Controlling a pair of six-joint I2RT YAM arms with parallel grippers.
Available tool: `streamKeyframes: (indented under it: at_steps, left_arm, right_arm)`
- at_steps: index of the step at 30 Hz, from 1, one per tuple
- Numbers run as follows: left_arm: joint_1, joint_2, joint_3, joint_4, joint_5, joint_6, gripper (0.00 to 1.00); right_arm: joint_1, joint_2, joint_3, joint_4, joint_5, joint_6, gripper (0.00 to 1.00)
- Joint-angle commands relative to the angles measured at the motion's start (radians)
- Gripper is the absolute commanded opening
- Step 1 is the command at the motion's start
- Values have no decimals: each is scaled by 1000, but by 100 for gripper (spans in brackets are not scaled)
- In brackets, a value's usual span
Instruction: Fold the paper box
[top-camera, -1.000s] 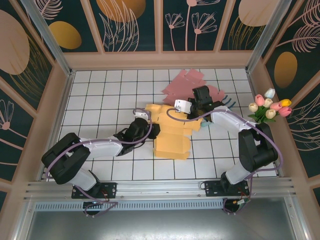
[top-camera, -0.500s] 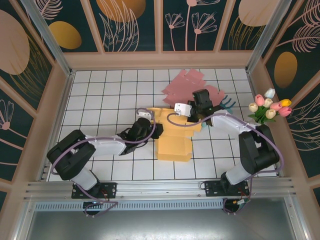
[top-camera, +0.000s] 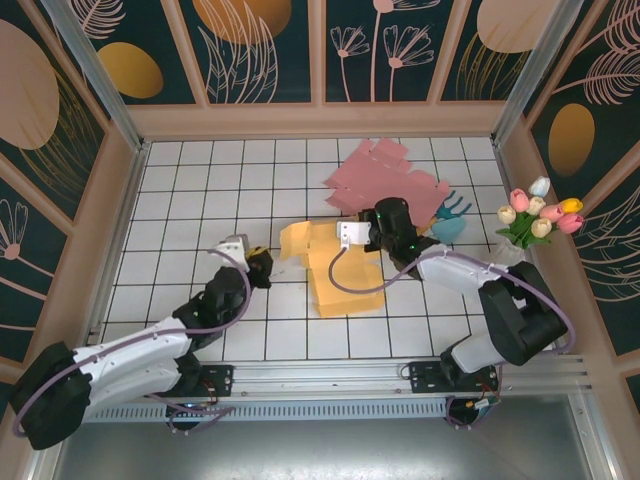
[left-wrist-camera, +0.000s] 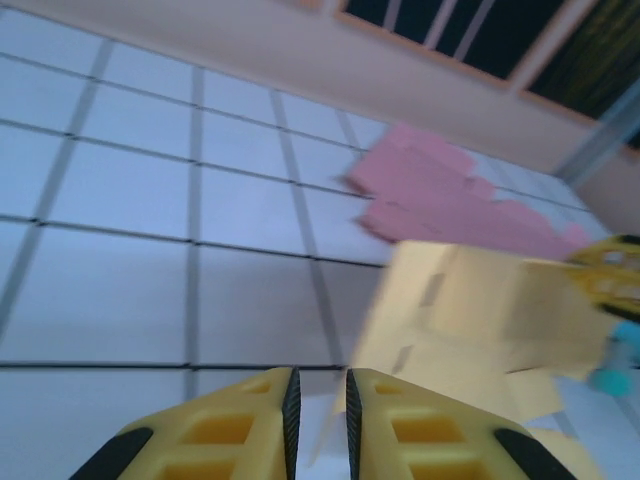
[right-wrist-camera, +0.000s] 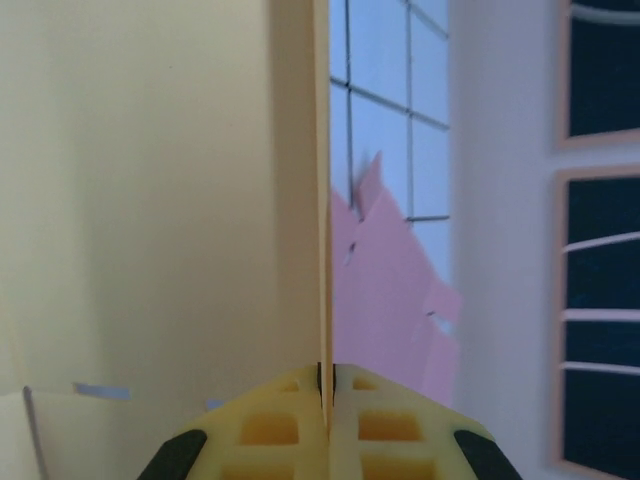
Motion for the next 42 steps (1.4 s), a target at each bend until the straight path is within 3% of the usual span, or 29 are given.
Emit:
streamKeyframes:
  at_steps: [1,6,10,16,25,36,42]
  left_arm:
    - [-5,-55,-81,38,-168,35,22]
    - [-6,-57,-96,71,-156,69,22]
    - [-5,-27,-114,105,-194,87,22]
    - [-6,59,-157,245,-129,126,22]
    - [-6,210,-126,309,-134,155,22]
    - [-6,281,-107,374,-86,206,23]
    - [-5,352,-80,396,-128,245,23]
  right_arm:
    - [40,-34,-71,263,82,-114,0]
    - [82,-3,-149,484,148,-234,0]
    - [112,7,-172,530,159,-253,0]
    - [139,45,-207,598,189,-271,0]
    - [157,177,-249,746,235,-244,0]
    - [156,240,-278,814,239,-262,0]
    - [159,251,-285,805,245,-279,0]
